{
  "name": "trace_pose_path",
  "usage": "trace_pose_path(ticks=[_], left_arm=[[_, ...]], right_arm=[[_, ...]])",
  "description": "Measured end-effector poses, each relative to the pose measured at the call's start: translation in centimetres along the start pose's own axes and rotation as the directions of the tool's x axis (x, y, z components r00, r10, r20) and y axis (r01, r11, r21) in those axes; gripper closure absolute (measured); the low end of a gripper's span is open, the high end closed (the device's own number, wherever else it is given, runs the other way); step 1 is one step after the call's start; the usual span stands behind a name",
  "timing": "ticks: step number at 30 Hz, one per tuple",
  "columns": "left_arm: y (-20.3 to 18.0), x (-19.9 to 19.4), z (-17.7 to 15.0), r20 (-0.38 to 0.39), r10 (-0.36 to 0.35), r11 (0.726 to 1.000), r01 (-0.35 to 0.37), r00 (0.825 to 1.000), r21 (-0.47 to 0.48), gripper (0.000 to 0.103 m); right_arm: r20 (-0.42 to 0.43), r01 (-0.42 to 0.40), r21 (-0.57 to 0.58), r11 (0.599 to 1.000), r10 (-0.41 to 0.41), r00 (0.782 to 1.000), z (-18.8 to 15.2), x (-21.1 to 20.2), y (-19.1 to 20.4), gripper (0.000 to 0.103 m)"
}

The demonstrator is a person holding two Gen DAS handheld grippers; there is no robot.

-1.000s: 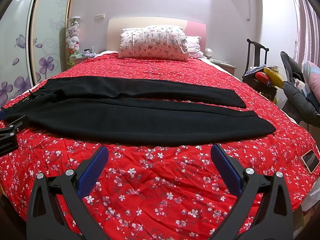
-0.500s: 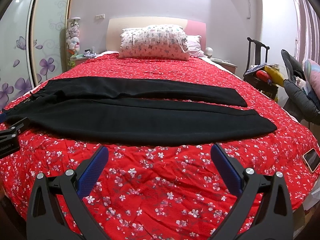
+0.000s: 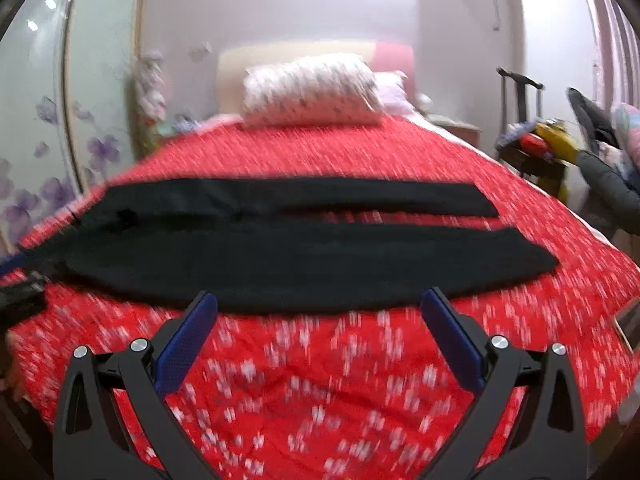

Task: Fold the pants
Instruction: 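Grasp the trouser leg hems with the right gripper and lift them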

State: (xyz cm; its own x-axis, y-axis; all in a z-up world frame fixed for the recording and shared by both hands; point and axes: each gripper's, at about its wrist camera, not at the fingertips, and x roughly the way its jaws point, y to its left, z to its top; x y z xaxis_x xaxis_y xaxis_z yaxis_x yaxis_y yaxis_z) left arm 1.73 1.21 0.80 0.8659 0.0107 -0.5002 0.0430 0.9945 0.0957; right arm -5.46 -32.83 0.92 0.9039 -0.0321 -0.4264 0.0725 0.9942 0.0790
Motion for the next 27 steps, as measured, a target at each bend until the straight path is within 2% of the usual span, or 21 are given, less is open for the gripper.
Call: trace_pose_path(ticks=[1, 3, 6, 7, 9, 11, 13, 16, 19, 21, 23, 25, 27], left_arm=[[0.0, 0.0, 0.4, 0.007, 0.001, 1.0, -0.001, 1.0, -0.007, 0.002], [0.0, 0.1, 1.3, 0.026, -0.022, 0.999, 0.023, 0.999, -0.028, 0.002], [-0.2, 0.4, 2.3, 0.069, -0.057, 0.997, 0.061, 0.996, -0.054, 0.002], [-0.5, 0.9, 2.7, 0.057, -0.056, 0.997, 0.059, 0.997, -0.05, 0.002], [-1.1, 2.2, 3.2, 0.032, -0.058, 0.997, 0.06, 0.998, -0.056, 0.002], [-1.2, 3.4, 3.4, 0.012, -0.067, 0.995, 0.068, 0.998, -0.076, 0.002], [-1.0, 4.8, 3.8, -0.007, -0.081, 0.991, 0.08, 0.997, -0.103, 0.002], [-0.5, 6.3, 4.1, -0.002, -0.062, 0.988, 0.061, 0.998, -0.143, 0.002], [0.0, 7.3, 4.0, 0.009, -0.011, 0.988, 0.012, 1.0, -0.157, 0.002], [0.1, 7.9, 3.6, -0.001, 0.011, 0.989, -0.011, 1.0, -0.15, 0.002], [-0.2, 8.6, 3.0, -0.029, -0.022, 0.991, 0.018, 0.999, -0.131, 0.002], [-0.6, 8.9, 2.6, -0.045, -0.025, 0.994, 0.02, 0.999, -0.109, 0.002], [-0.8, 9.1, 2.5, -0.052, -0.031, 0.995, 0.026, 0.998, -0.096, 0.002]], right_arm=[[0.019, -0.06, 0.007, 0.998, 0.06, 0.998, 1.0, 0.1, -1.2, 0.001], [0.01, -0.114, 0.027, 0.993, 0.114, 0.993, 3.1, 1.2, -3.7, 0.001], [-0.058, -0.178, 0.147, 0.973, 0.189, 0.98, 6.8, 4.5, -9.2, 0.001], [-0.085, -0.197, 0.213, 0.957, 0.219, 0.972, 8.2, 6.1, -11.5, 0.001], [-0.138, -0.198, 0.343, 0.918, 0.258, 0.956, 10.3, 9.7, -16.0, 0.001], [-0.188, -0.18, 0.426, 0.887, 0.281, 0.941, 11.5, 12.9, -19.2, 0.001], [-0.242, -0.117, 0.458, 0.881, 0.25, 0.937, 12.7, 16.5, -22.2, 0.001], [-0.298, -0.01, 0.424, 0.906, 0.15, 0.943, 13.6, 21.0, -25.4, 0.001], [-0.31, 0.072, 0.442, 0.894, 0.077, 0.947, 13.6, 24.5, -28.1, 0.012], [-0.313, 0.124, 0.447, 0.886, 0.026, 0.949, 13.5, 26.6, -29.8, 0.016], [-0.334, 0.185, 0.438, 0.88, -0.032, 0.942, 13.5, 29.1, -31.4, 0.018], [-0.344, 0.236, 0.433, 0.87, -0.082, 0.935, 13.1, 30.7, -32.7, 0.023], [-0.345, 0.255, 0.452, 0.855, -0.096, 0.934, 12.8, 32.0, -34.1, 0.023]])
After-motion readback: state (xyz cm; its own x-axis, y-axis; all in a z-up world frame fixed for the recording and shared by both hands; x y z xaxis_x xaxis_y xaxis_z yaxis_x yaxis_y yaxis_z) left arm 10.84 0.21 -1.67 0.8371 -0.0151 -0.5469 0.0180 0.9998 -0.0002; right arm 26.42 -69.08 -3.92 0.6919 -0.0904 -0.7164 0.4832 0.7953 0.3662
